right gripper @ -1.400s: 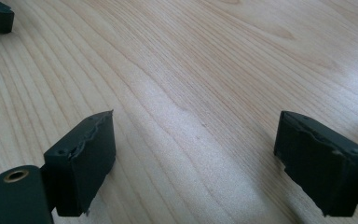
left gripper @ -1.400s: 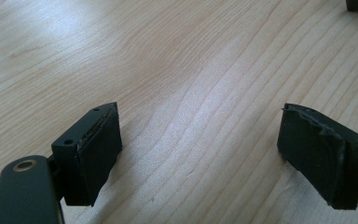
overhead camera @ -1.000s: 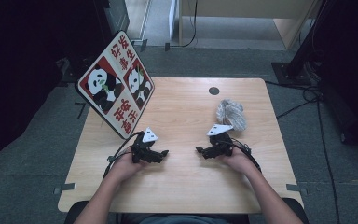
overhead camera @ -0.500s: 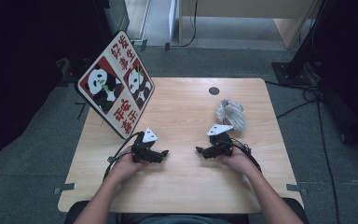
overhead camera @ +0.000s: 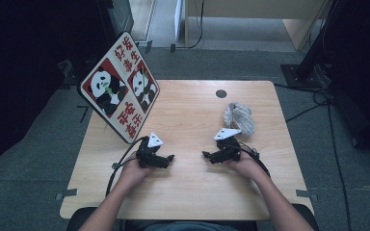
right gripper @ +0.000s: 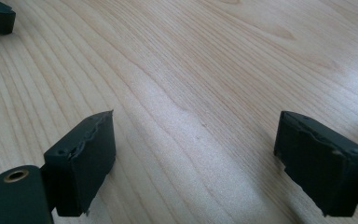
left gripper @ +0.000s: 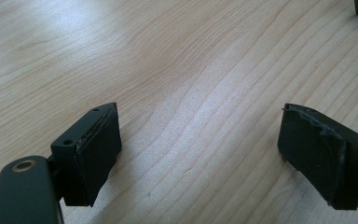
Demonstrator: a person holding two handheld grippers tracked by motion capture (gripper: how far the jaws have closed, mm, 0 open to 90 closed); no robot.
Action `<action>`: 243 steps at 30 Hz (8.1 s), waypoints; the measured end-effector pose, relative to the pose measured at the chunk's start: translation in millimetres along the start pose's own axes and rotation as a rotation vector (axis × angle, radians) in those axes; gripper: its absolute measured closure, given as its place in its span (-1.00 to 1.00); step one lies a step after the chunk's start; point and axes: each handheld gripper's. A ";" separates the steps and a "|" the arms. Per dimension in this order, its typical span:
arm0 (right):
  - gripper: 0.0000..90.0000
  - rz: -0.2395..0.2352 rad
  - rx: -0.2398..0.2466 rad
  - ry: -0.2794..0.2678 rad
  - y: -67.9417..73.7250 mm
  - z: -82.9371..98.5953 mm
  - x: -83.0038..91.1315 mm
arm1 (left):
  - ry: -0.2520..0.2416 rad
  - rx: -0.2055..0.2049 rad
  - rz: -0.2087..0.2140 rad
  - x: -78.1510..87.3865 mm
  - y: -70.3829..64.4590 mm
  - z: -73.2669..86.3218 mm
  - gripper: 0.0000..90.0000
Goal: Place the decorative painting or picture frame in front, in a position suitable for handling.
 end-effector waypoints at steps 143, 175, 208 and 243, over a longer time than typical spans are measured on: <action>-0.72 0.001 -0.004 0.001 0.3 -0.3 -0.3 | -0.139 0.323 0.060 160.1 142.0 8.5 0.26; -0.72 0.002 -0.005 -0.001 0.4 -0.3 -0.4 | -0.154 0.301 0.007 211.9 179.9 -101.6 0.21; -0.72 0.006 -0.007 0.001 2.5 -0.4 -0.2 | 0.001 0.301 -0.002 198.9 227.1 -186.8 0.27; -0.77 0.000 -0.001 0.005 3.0 -0.7 -0.8 | 0.179 0.268 0.009 194.4 195.0 -220.1 0.72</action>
Point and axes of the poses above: each handheld gripper's, and its own axes: x roughly backward along the jaws, z roughly out of its underside, y roughly to its left, and after that the axes turned 3 degrees about x, right-handed
